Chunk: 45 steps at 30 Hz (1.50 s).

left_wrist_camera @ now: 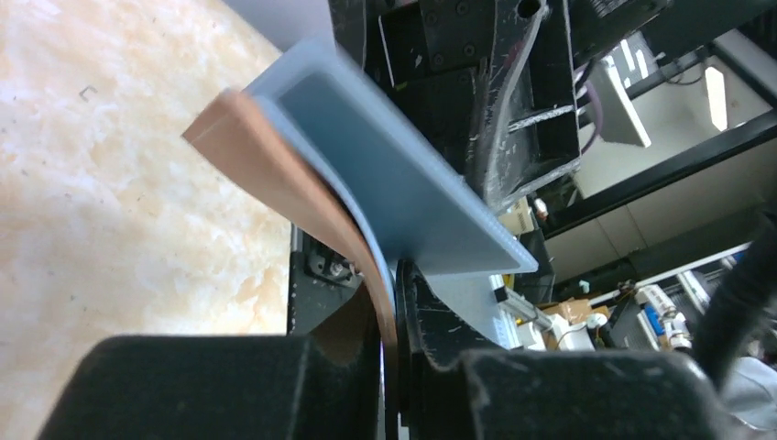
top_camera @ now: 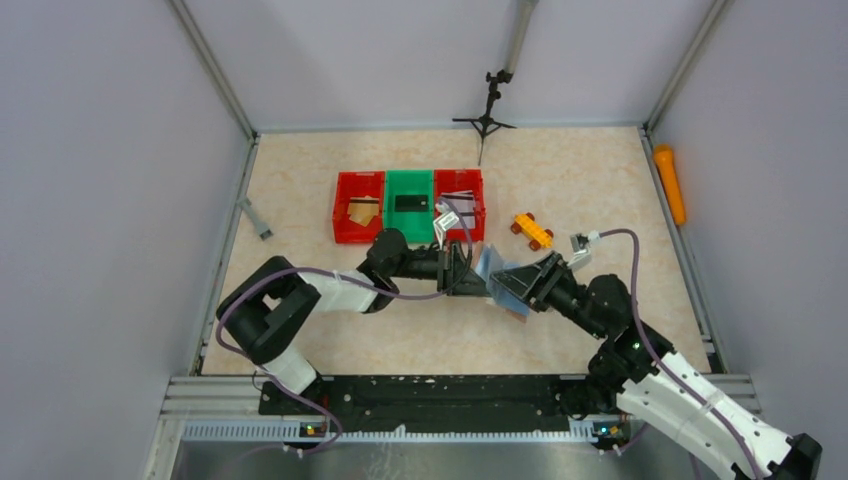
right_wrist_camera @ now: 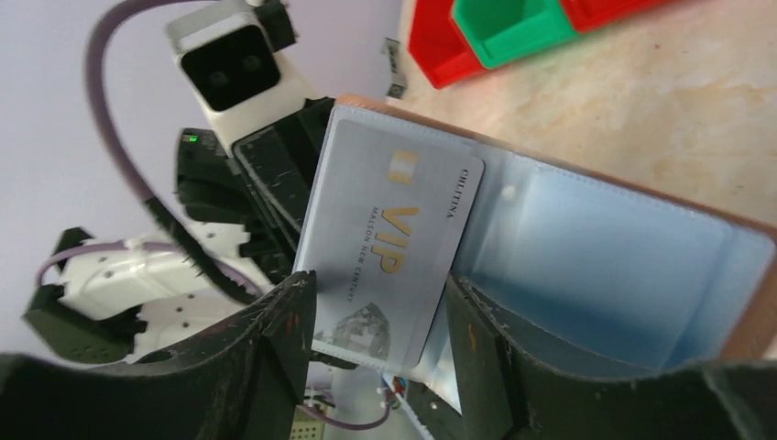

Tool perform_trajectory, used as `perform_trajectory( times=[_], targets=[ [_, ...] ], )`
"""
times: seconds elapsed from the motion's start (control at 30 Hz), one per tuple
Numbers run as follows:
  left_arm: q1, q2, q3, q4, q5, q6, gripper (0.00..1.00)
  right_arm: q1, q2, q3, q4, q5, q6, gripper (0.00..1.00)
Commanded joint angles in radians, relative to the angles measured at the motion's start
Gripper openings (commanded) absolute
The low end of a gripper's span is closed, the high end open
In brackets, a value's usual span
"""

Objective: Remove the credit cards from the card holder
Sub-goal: Remove the credit card from the card holder.

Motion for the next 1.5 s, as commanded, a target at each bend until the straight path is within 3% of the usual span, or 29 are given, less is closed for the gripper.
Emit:
perform_trajectory(
  times=[0.0, 0.17, 0.37, 0.63, 0.9, 1.07, 1.33, 1.47],
  targets=[
    [-0.04, -0.08, 0.07, -0.292, -0.038, 0.25, 0.13, 0.002, 0.061, 0.081, -0.087, 0.004, -0.075, 0.53],
    [-0.071, -0.03, 0.124, -0.503, -0.093, 0.35, 0.13, 0.002, 0.077, 0.092, -0.169, 0.031, -0.143, 0.52],
    [-0.141, 0.062, 0.155, -0.619, -0.237, 0.407, 0.12, 0.001, 0.063, 0.01, -0.221, 0.029, -0.167, 0.51],
    [-0.178, 0.15, 0.112, -0.584, -0.303, 0.384, 0.11, 0.002, -0.008, -0.189, -0.173, 0.001, -0.124, 0.46],
    [-0.193, 0.164, 0.057, -0.592, -0.322, 0.389, 0.12, 0.002, 0.038, -0.267, -0.076, -0.003, -0.118, 0.46],
    [-0.193, 0.142, 0.012, -0.561, -0.313, 0.371, 0.4, 0.001, 0.139, -0.266, -0.001, -0.007, -0.133, 0.44],
    [-0.175, 0.061, -0.088, -0.444, -0.293, 0.335, 0.75, 0.002, 0.247, -0.247, 0.104, -0.033, -0.156, 0.41],
    [-0.145, 0.071, -0.138, -0.28, -0.254, 0.257, 0.83, 0.002, 0.278, -0.246, 0.131, -0.051, -0.164, 0.39]
  ],
)
